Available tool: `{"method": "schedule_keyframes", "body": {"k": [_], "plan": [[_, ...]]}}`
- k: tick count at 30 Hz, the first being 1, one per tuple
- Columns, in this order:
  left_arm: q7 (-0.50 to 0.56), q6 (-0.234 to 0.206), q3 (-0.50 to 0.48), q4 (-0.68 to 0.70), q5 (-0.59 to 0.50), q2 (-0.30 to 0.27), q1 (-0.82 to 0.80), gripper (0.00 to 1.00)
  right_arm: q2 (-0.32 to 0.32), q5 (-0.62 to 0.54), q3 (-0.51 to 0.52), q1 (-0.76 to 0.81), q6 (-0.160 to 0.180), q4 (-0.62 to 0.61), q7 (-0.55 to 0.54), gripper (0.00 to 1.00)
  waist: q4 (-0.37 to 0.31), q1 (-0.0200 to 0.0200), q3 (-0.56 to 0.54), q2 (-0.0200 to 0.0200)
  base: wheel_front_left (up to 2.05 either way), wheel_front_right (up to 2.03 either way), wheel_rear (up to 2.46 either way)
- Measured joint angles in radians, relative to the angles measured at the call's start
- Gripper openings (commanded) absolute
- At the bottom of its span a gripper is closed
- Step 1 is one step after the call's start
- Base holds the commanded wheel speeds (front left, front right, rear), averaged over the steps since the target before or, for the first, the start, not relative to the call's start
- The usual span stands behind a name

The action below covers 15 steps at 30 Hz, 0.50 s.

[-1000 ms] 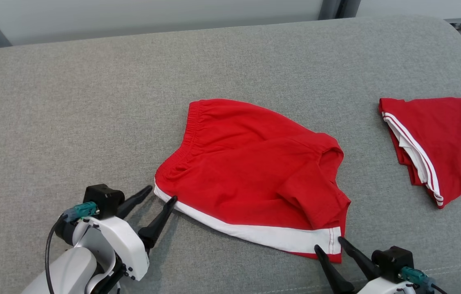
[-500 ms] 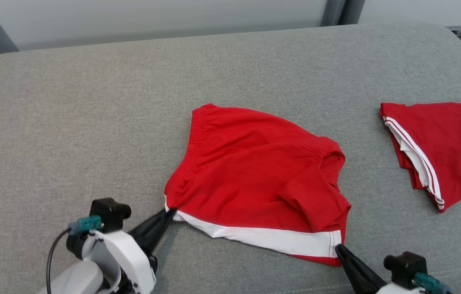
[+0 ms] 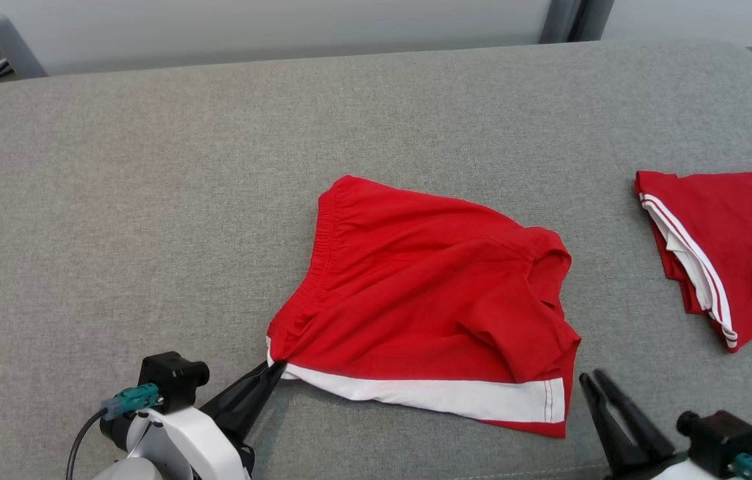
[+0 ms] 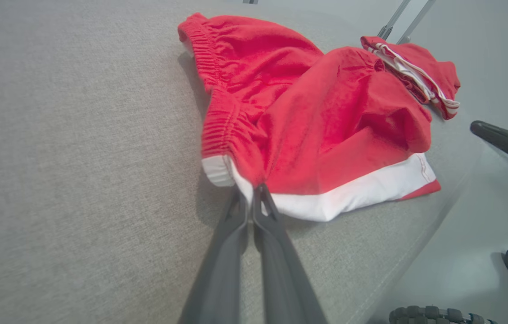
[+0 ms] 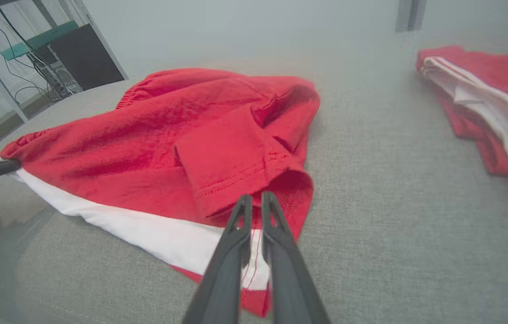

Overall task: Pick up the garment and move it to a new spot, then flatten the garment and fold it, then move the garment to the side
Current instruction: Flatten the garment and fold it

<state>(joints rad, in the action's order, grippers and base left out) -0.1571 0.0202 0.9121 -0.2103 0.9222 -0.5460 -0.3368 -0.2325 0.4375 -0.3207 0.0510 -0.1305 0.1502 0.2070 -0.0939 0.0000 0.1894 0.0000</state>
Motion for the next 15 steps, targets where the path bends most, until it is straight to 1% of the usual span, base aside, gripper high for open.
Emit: {"method": "schedule_keyframes", "body": {"k": [5,10,15], "plan": [[0.007,-0.012,-0.002,0.010,-0.006,-0.006,0.001,0.00,0.039,-0.074,0.123,0.010,0.000,-0.057,0.032,1.00,-0.011,0.0000,-0.004,0.0000,0.00,0.00,0.00],[0.007,-0.022,-0.006,0.012,-0.006,-0.009,0.001,0.00,0.090,-0.129,0.239,0.074,0.000,-0.091,0.040,1.00,-0.019,0.0000,-0.016,0.0000,0.00,0.00,0.00],[0.005,-0.026,-0.008,0.014,0.001,-0.011,0.005,0.00,0.118,-0.170,0.261,0.125,0.000,-0.140,0.041,1.00,-0.027,0.0000,-0.034,0.0000,0.00,0.00,0.00]]}}
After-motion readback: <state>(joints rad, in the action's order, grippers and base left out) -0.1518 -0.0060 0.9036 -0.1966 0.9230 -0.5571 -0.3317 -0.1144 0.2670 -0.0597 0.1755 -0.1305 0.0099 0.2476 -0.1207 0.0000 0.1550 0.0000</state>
